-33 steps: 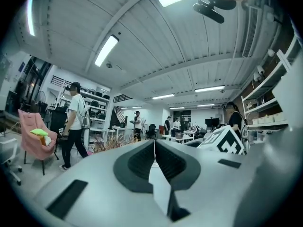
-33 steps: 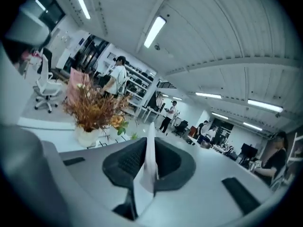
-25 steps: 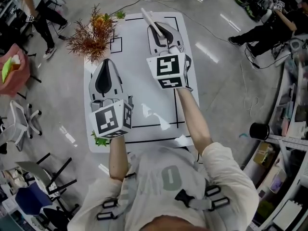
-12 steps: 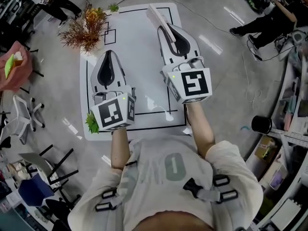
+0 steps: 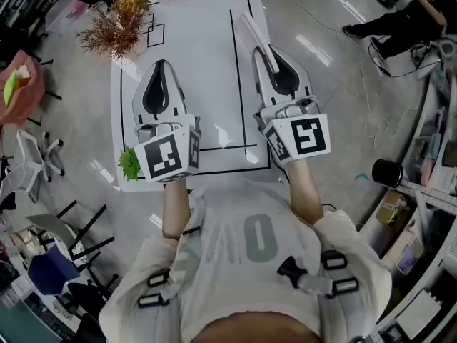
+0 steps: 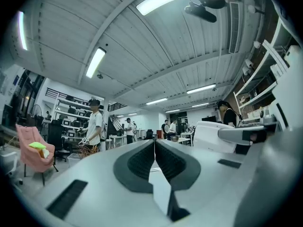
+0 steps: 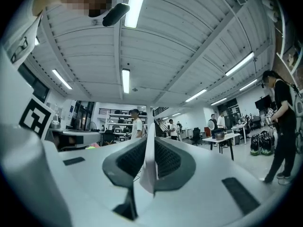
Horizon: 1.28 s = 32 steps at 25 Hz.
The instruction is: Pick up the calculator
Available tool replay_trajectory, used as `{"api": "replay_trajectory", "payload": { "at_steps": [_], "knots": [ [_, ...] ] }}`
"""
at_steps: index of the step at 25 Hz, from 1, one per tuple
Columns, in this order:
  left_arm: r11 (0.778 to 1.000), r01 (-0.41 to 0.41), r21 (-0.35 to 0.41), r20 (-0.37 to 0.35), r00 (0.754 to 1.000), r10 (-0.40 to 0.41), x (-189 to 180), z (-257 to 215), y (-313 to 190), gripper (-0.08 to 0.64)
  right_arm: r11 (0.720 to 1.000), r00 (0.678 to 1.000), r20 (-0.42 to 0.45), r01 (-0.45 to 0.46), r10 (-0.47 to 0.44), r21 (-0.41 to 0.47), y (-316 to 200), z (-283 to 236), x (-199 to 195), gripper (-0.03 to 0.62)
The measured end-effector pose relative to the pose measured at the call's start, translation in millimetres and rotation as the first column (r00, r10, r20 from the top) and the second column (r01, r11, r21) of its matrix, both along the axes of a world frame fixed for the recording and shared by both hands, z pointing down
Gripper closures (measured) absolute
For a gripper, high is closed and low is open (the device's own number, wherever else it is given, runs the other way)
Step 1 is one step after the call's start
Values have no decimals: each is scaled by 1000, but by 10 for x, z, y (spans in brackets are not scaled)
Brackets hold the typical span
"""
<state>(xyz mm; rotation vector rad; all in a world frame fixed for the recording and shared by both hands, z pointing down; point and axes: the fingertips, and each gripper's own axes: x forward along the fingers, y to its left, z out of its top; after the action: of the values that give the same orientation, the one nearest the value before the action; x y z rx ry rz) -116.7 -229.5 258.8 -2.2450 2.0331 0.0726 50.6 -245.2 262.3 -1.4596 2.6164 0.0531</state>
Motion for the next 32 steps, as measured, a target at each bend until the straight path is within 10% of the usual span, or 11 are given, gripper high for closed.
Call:
{"api": "replay_trajectory", "payload": {
  "at_steps": [32],
  "knots": [
    [999, -32, 7, 23, 999, 32, 42, 31, 63, 538, 998, 999, 36, 8, -6, -70, 189, 167, 65, 538]
  ]
}}
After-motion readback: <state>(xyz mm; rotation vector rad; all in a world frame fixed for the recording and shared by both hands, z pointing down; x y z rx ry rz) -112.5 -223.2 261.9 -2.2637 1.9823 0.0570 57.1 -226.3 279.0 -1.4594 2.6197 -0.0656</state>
